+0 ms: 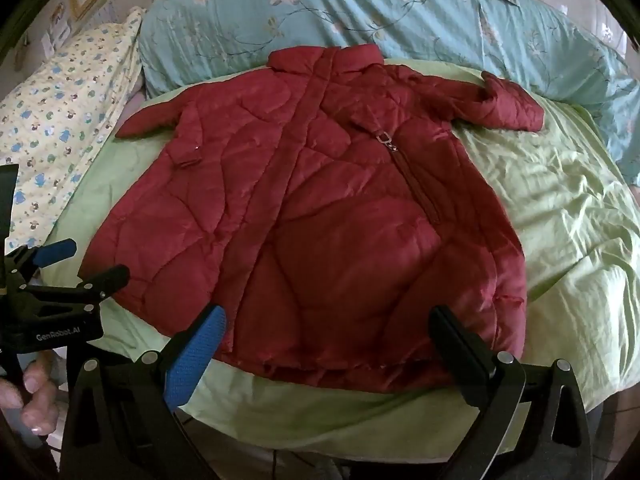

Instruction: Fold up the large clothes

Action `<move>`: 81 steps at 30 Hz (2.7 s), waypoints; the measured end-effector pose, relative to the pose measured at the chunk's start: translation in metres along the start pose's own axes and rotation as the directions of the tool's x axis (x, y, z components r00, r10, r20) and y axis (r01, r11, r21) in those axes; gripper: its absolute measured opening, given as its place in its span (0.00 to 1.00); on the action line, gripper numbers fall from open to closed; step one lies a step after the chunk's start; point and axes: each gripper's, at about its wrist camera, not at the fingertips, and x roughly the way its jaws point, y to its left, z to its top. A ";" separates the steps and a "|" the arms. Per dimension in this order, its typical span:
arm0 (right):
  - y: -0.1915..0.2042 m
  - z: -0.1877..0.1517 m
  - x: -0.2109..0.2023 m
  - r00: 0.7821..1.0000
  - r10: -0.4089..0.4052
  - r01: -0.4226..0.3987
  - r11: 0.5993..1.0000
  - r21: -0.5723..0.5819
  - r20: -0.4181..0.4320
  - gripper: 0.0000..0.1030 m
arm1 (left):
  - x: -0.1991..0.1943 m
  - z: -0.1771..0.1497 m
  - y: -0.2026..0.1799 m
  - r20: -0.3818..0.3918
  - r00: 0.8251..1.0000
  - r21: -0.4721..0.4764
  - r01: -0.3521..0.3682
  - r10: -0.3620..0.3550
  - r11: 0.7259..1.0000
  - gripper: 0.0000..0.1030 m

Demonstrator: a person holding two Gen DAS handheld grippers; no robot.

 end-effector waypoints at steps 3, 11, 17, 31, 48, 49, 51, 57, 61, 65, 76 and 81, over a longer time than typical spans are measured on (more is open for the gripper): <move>-0.001 -0.001 0.002 1.000 0.001 -0.001 1.000 -0.001 -0.002 0.99 | 0.000 -0.001 -0.001 0.004 1.000 0.001 -0.009 0.009 1.000 0.99; 0.001 -0.003 0.002 1.000 0.001 -0.001 1.000 -0.002 0.000 0.99 | -0.007 -0.003 0.001 0.007 1.000 -0.003 -0.006 0.006 1.000 0.99; 0.000 -0.002 0.005 1.000 0.005 -0.005 1.000 -0.005 -0.002 0.99 | 0.002 0.000 0.000 -0.003 1.000 -0.009 0.014 -0.014 1.000 0.99; 0.001 0.000 0.004 1.000 0.009 -0.009 1.000 -0.005 0.000 0.99 | 0.002 0.001 -0.001 0.000 1.000 0.004 -0.003 0.003 1.000 0.99; -0.004 0.002 0.005 1.000 0.019 -0.019 1.000 0.009 -0.002 0.99 | 0.012 0.005 0.001 -0.027 0.999 -0.011 0.039 -0.039 0.999 0.99; -0.004 0.003 0.006 1.000 0.019 -0.019 1.000 0.009 -0.003 0.99 | 0.013 0.006 0.000 -0.031 0.999 -0.014 0.044 -0.044 0.999 0.99; -0.005 0.004 0.007 1.000 0.019 -0.019 1.000 0.010 -0.005 0.99 | 0.015 0.008 0.000 -0.046 0.998 -0.013 0.042 -0.042 0.999 0.99; -0.010 0.011 0.008 1.000 0.018 -0.018 1.000 0.016 -0.001 0.99 | 0.019 0.015 0.002 0.016 0.999 -0.020 0.041 -0.040 0.999 0.99; -0.017 0.018 0.011 1.000 0.013 -0.013 1.000 0.024 0.000 0.99 | 0.025 0.023 0.005 0.038 0.998 -0.031 0.058 -0.057 0.998 0.99; -0.030 0.030 0.014 1.000 0.001 -0.001 0.999 0.042 0.005 0.99 | 0.031 0.033 0.008 0.028 0.998 -0.022 0.057 -0.056 0.998 0.99; -0.090 0.100 0.024 0.996 -0.075 0.068 0.991 0.113 0.055 0.99 | 0.054 0.075 0.031 0.022 0.997 -0.070 0.081 -0.080 0.994 0.99; -0.132 0.143 0.046 0.995 -0.086 0.078 0.984 0.159 0.047 0.99 | 0.067 0.098 0.038 0.026 0.997 -0.082 0.070 -0.068 0.994 0.99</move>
